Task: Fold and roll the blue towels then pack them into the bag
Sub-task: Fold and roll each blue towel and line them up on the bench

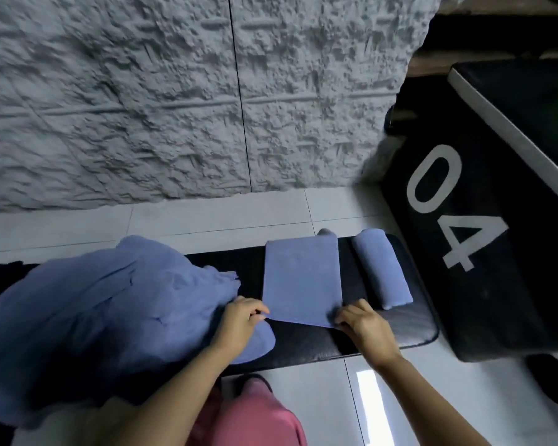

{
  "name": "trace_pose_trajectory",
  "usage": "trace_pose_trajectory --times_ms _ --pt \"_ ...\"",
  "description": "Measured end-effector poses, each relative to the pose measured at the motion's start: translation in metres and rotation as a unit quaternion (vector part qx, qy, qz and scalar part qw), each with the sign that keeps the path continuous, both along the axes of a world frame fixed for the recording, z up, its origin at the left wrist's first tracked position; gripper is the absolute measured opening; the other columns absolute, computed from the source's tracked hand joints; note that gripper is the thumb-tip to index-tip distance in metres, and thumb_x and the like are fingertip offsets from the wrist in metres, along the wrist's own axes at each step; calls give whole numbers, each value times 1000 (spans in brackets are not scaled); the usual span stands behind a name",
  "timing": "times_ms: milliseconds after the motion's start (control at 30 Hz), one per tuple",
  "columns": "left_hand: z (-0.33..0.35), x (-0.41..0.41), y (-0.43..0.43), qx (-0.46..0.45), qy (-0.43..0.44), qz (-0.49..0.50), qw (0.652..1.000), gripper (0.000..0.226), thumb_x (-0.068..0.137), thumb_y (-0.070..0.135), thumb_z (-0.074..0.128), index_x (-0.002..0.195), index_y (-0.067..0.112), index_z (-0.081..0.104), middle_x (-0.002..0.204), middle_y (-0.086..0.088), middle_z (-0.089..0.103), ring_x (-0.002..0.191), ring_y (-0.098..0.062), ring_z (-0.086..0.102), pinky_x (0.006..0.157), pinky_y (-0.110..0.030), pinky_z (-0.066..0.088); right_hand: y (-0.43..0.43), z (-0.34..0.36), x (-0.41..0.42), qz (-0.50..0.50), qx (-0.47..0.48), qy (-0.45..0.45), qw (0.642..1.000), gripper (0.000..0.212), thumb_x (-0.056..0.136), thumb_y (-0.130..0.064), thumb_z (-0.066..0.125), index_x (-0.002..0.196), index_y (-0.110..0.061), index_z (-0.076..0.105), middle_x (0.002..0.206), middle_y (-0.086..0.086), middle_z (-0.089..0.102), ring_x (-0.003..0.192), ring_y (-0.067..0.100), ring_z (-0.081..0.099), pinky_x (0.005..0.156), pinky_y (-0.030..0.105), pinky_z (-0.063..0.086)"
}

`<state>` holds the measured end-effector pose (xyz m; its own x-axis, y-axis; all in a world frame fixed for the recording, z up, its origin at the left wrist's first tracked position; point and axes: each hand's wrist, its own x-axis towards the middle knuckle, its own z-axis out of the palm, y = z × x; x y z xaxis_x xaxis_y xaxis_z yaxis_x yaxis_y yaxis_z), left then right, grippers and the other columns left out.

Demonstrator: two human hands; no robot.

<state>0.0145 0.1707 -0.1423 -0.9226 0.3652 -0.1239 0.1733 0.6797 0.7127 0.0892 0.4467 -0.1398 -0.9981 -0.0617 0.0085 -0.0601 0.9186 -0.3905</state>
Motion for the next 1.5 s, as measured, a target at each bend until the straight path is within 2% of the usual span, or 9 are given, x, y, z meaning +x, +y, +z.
trace_pose_trajectory --times_ms 200,333,467,600,700,833,1100,1233,1500 --pt "-7 8 3 -11 -22 76 997 13 82 5 69 92 11 73 76 -1 62 74 -14 60 69 -12 42 -1 -2 5 -128 -170 -84 973 5 82 -27 72 85 -28 68 77 -6 66 77 1 52 64 13 40" --pt "-4 -1 15 -18 -85 115 990 7 82 7 65 82 8 72 76 -2 72 74 -17 65 70 -27 50 -7 -3 -8 -231 -286 -134 920 14 78 -15 76 75 -21 64 75 0 71 75 17 68 71 26 51" --pt "-2 -10 24 -47 -83 141 985 31 74 7 64 51 21 49 53 5 55 56 -18 52 58 -35 46 -13 1 -17 -259 -240 -123 928 26 74 -16 77 83 -14 53 72 -4 59 70 14 56 61 19 39" --pt "-6 -5 18 -107 115 39 987 24 62 2 77 67 20 61 76 5 60 75 -21 52 66 -35 46 -18 -2 -11 -148 -59 -6 987 17 77 -15 73 83 -18 57 85 -5 54 82 19 42 57 35 42" --pt "-11 -5 9 -171 277 -103 940 25 58 7 77 75 24 70 77 11 61 78 -14 40 69 -27 30 -16 -8 -4 -20 57 73 996 17 74 -10 75 81 -20 63 81 -8 56 77 19 41 56 32 41" --pt "-16 -4 -4 -180 320 -160 916 24 64 29 83 85 25 71 88 13 65 81 -13 40 69 -26 28 -5 -11 7 61 81 107 989 14 82 -22 62 96 -23 66 101 -12 62 87 16 46 67 25 31" --pt "-7 5 6 -111 127 -15 985 25 82 15 67 106 25 67 105 14 66 97 -12 50 85 -30 35 -5 -10 0 -39 -41 33 998 22 85 -16 64 105 -26 65 102 -11 61 96 13 48 77 23 39" --pt "1 4 16 -106 44 43 992 19 94 24 49 113 22 53 101 6 60 100 -17 50 91 -32 30 -11 -7 -3 -161 -157 -42 973 19 89 -23 62 107 -24 55 94 -2 56 92 13 47 73 24 38" --pt "8 -7 28 -205 -16 50 977 20 93 29 45 110 18 41 98 3 62 102 -19 52 86 -35 28 -18 -6 -18 -235 -144 -126 953 20 88 -27 60 98 -18 45 97 4 57 91 21 45 67 32 38"
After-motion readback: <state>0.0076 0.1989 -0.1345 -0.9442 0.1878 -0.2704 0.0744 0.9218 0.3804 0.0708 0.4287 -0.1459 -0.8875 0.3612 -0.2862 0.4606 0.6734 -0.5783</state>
